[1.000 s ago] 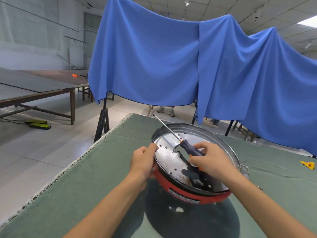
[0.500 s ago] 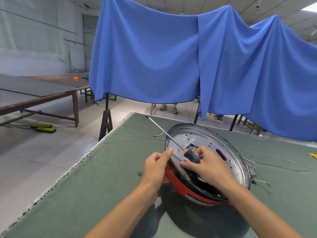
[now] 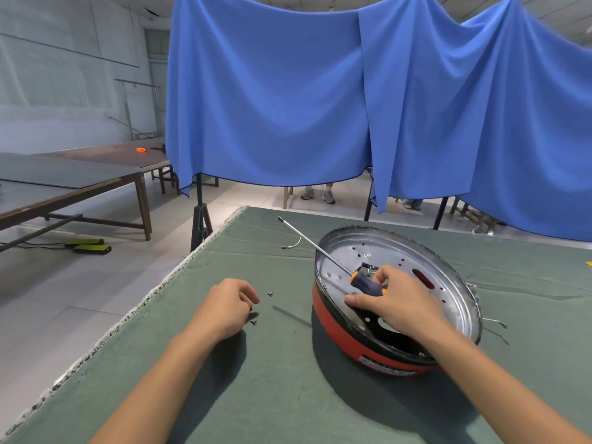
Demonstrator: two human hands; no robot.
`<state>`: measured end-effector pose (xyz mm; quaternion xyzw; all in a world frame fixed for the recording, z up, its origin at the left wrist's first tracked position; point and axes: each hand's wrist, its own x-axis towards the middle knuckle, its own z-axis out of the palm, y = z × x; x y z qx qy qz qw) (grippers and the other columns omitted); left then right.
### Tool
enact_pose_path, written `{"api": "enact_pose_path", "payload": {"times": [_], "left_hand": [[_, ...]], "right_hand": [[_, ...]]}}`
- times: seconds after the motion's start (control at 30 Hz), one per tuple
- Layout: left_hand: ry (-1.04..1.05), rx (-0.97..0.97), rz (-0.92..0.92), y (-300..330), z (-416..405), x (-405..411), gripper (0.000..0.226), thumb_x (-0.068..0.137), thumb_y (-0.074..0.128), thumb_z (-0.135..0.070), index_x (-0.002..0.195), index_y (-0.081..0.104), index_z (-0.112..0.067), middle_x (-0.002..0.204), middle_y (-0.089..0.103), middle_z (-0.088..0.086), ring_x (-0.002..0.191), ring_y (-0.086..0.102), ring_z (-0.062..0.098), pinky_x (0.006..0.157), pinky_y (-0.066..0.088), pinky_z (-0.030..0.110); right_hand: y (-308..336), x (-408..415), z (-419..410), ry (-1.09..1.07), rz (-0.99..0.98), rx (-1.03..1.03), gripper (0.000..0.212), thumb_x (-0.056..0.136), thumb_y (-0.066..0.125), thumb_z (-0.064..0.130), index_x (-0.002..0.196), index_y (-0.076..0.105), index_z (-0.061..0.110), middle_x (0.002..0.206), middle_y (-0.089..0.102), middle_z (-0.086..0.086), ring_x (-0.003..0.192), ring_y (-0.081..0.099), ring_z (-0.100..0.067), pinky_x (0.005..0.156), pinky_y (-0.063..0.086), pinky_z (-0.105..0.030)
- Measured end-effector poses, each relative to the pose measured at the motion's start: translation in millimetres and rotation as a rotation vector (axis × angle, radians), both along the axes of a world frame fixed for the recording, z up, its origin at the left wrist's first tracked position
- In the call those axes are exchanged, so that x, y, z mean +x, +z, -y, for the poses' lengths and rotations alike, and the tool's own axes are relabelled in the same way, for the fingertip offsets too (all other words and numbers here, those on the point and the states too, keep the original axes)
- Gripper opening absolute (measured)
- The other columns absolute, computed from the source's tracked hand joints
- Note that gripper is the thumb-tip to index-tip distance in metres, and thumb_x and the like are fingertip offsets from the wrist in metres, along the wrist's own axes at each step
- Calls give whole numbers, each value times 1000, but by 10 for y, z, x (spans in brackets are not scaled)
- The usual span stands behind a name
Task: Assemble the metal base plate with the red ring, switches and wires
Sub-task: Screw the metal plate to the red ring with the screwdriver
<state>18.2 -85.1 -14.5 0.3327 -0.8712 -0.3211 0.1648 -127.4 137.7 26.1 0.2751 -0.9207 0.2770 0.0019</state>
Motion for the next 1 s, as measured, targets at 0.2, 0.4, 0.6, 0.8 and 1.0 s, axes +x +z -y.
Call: {"api": "enact_pose_path", "payload": {"times": [0.2, 0.4, 0.6, 0.8, 1.0], "left_hand": [[-184, -101, 156, -15, 75, 60, 15, 75, 72, -17, 88, 70, -25, 85, 60, -9, 79, 59, 10, 67, 45, 19], [-160, -206, 140, -43, -14, 15, 16, 76, 67, -16, 65, 62, -25, 72, 62, -7, 81, 62, 17, 72, 51, 27], [-77, -142, 3, -117, 31, 14, 13, 82, 67, -19, 70, 64, -23, 81, 68, 0, 86, 63, 21, 79, 50, 31], [37, -44, -126, -171, 8, 27, 19, 84, 66, -18, 68, 57, -24, 78, 63, 2, 84, 64, 26, 77, 51, 32], [87, -137, -83, -208, -62, 17, 23, 85, 59, -22, 65, 47, -24, 75, 53, -3, 78, 56, 26, 72, 44, 31]], "right_hand": [[-19, 37, -12, 16, -19, 50, 52, 64, 68, 71, 77, 42, 27, 74, 57, 13, 68, 52, -4, 53, 32, -28], [32, 135, 63, 45, -33, 101, 53, 63, 69, 71, 77, 41, 28, 76, 56, 15, 68, 51, -2, 53, 32, -27], [69, 271, 181, 135, 23, 63, 56, 60, 73, 70, 77, 46, 24, 69, 58, 10, 61, 54, -10, 53, 32, -28], [57, 423, 269, 267, 86, 82, 55, 55, 74, 70, 73, 48, 24, 59, 57, 9, 52, 53, -8, 53, 35, -27], [10, 504, 301, 317, 31, 208, 49, 63, 71, 68, 73, 45, 27, 66, 55, 10, 61, 50, -7, 55, 34, -28]]}}
